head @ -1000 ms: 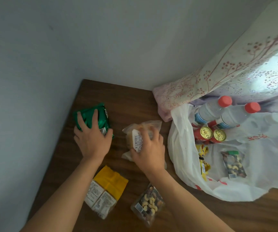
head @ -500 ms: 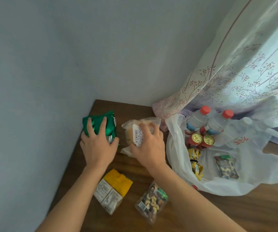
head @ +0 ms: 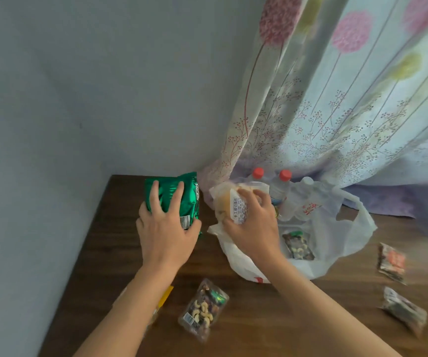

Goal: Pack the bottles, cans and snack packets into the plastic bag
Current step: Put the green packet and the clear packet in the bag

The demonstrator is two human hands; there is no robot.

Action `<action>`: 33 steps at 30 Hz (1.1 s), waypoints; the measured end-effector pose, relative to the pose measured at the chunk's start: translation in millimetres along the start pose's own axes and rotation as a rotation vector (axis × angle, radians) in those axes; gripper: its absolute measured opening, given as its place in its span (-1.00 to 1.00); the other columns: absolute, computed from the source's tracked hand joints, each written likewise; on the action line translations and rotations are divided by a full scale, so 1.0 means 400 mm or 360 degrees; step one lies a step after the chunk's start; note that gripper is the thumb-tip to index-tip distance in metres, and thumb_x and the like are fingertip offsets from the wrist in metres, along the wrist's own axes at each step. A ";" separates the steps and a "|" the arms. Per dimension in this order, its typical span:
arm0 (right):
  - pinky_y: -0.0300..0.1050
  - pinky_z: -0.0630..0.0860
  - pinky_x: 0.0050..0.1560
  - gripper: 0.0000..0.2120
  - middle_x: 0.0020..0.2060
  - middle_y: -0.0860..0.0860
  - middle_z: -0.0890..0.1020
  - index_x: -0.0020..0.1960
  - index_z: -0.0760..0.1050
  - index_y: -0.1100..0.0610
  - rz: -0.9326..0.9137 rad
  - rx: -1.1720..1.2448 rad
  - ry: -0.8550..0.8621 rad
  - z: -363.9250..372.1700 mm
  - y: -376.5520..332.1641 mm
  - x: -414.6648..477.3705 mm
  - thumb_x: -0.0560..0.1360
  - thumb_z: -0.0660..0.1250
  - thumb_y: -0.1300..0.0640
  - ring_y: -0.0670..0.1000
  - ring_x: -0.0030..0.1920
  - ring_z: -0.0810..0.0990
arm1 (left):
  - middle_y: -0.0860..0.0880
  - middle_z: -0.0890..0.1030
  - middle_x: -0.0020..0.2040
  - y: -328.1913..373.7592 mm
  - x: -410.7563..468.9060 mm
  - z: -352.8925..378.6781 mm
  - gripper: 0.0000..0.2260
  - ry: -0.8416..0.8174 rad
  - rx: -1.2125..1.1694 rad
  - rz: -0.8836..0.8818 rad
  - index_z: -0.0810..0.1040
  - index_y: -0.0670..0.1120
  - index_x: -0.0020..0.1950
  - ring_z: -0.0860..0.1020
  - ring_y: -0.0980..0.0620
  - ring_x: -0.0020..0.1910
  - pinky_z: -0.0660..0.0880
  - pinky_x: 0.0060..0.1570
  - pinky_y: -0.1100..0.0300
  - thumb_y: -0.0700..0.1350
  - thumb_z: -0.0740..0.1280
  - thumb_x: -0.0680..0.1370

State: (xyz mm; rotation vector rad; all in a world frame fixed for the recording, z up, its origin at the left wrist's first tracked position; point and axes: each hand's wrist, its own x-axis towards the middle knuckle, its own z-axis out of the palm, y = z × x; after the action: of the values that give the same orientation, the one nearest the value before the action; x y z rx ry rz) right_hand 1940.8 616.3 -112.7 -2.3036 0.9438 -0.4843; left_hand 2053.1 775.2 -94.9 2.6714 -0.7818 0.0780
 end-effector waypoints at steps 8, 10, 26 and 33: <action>0.04 0.47 0.25 -0.35 0.39 -0.01 0.38 0.46 0.38 -0.12 0.0045 -0.0057 0.0139 -0.162 0.131 -0.019 0.42 0.47 -0.18 0.10 0.36 0.41 | -0.14 0.09 0.63 0.212 -0.062 0.043 -0.28 -0.0081 -0.0031 0.0118 0.19 0.14 0.64 0.26 -0.28 0.49 0.36 0.37 -0.22 0.25 0.34 0.54; 0.09 0.51 0.26 -0.35 0.40 0.00 0.38 0.47 0.38 -0.12 0.0055 -0.0071 0.0150 -0.203 0.161 -0.022 0.42 0.46 -0.19 0.11 0.37 0.40 | -0.13 0.08 0.64 0.252 -0.079 0.050 -0.28 -0.0095 -0.0029 0.0149 0.16 0.14 0.65 0.25 -0.27 0.49 0.36 0.38 -0.21 0.26 0.33 0.54; 0.17 0.50 0.29 -0.33 0.45 0.05 0.37 0.48 0.41 -0.05 0.0223 -0.0129 0.0101 -0.331 0.383 -0.020 0.42 0.47 -0.15 0.16 0.40 0.40 | -0.05 -0.01 0.65 0.501 -0.108 0.201 -0.29 -0.0278 -0.0181 0.0163 0.07 0.23 0.64 0.19 -0.22 0.53 0.31 0.46 -0.18 0.27 0.28 0.54; 0.16 0.51 0.28 -0.30 0.48 0.02 0.31 0.51 0.34 -0.08 0.0260 -0.0159 -0.0010 -0.301 0.445 -0.015 0.43 0.47 -0.13 0.12 0.43 0.34 | -0.04 0.00 0.65 0.499 -0.105 0.283 -0.27 -0.0330 -0.0152 0.0116 0.11 0.22 0.64 0.18 -0.20 0.54 0.31 0.45 -0.16 0.26 0.34 0.53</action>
State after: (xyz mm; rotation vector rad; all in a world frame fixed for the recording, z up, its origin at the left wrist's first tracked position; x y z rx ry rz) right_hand 1782.9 472.4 -137.2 -2.2897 1.1659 -0.3687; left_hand 1906.5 600.6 -143.1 2.5879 -0.9218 -0.2158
